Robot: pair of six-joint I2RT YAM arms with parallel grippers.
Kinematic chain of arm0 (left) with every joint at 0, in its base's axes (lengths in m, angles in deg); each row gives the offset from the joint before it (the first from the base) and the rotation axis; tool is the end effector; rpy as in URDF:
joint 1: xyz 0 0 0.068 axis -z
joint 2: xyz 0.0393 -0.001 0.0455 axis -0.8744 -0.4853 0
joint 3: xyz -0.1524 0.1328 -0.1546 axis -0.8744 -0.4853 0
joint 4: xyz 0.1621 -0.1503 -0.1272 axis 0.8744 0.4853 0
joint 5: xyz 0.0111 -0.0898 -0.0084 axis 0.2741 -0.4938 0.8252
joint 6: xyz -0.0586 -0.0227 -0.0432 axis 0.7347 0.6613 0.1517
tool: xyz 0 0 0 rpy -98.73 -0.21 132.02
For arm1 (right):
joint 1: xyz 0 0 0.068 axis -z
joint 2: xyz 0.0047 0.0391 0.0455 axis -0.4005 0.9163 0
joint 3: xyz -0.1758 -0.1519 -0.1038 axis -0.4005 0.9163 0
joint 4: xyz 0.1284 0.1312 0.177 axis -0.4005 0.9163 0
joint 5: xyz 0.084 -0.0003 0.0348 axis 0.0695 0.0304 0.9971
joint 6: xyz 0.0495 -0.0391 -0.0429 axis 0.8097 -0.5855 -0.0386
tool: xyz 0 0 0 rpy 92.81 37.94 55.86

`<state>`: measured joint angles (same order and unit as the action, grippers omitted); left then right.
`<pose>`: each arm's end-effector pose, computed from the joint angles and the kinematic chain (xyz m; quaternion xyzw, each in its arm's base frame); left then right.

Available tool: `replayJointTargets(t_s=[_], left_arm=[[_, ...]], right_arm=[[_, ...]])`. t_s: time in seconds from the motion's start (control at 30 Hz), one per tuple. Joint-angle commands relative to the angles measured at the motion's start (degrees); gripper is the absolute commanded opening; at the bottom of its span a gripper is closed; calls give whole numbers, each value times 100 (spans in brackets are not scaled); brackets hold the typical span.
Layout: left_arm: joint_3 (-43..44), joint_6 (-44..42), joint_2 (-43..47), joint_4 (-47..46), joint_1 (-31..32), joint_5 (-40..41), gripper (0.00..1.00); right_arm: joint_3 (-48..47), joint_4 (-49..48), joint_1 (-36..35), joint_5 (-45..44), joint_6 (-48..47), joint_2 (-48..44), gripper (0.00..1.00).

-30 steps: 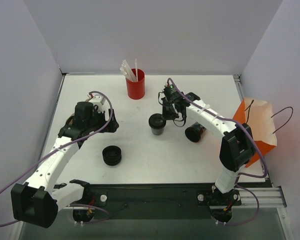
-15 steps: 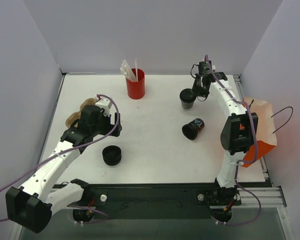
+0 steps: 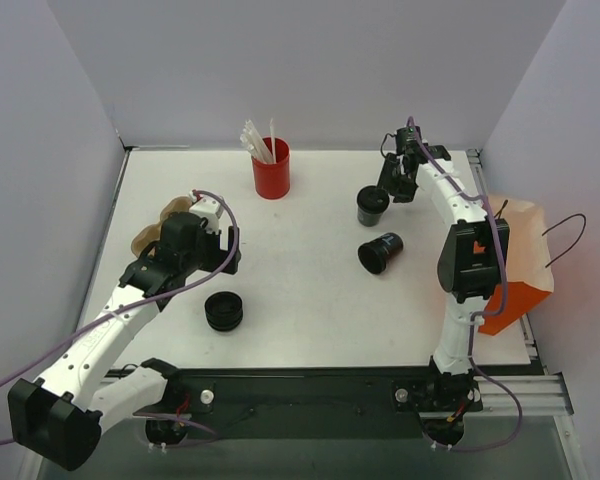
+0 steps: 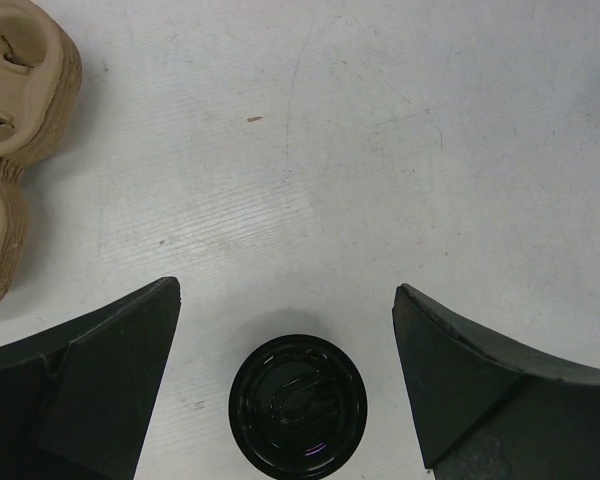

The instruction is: Pack the takeout coffee

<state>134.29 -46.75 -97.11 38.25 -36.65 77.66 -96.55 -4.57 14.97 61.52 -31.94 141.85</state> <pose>0.2267 -0.0985 0.2665 0.0973 0.8833 -0.1113 0.4450 0.4680 0.0735 0.2376 0.1152 0.9168 0.1231 0.3619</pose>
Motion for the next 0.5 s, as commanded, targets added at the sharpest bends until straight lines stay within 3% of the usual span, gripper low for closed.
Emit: replayJointTargets(t_s=[0.0, 0.23, 0.47], left_arm=[[135, -101, 102, -31, 38, 220, 97], [48, -101, 418, -162, 29, 370, 97], [-58, -75, 621, -233, 56, 457, 97]], right_arm=[[-95, 523, 3, -184, -326, -674, 46], [1581, 330, -1138, -1115, -1539, -2097, 53], [2805, -135, -2158, -1809, -1715, -2670, 62]])
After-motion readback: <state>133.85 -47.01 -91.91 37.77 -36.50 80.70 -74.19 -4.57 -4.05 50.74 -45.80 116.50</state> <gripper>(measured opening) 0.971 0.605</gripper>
